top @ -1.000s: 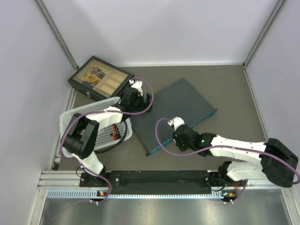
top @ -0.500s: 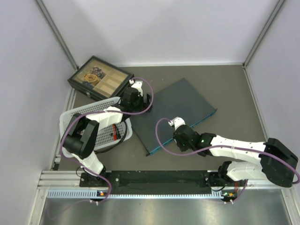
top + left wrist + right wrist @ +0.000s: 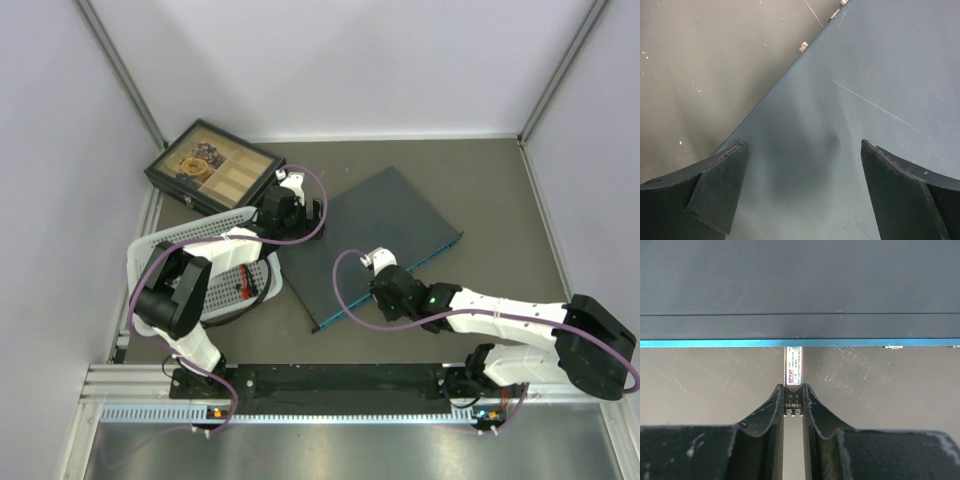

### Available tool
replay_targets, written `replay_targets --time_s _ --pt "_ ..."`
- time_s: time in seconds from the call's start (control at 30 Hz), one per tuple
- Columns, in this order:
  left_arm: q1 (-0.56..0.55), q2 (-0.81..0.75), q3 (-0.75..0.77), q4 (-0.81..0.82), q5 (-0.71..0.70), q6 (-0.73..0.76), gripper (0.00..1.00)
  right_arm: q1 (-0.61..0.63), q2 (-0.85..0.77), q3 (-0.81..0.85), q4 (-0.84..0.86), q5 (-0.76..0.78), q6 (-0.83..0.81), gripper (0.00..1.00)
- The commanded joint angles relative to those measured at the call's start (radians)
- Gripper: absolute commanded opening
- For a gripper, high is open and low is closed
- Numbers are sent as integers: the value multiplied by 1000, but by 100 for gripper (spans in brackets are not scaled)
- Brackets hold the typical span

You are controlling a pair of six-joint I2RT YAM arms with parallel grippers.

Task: Insert the plug into the switch port

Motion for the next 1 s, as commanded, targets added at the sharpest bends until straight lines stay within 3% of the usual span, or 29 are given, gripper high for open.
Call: replay_targets --time_s 0.0,0.97 --pt "0 -8 29 -8 14 7 97 -8 1 50 56 -4 5 0" --pt "0 -12 27 -12 16 1 97 -8 -31 81 72 -62 10 0"
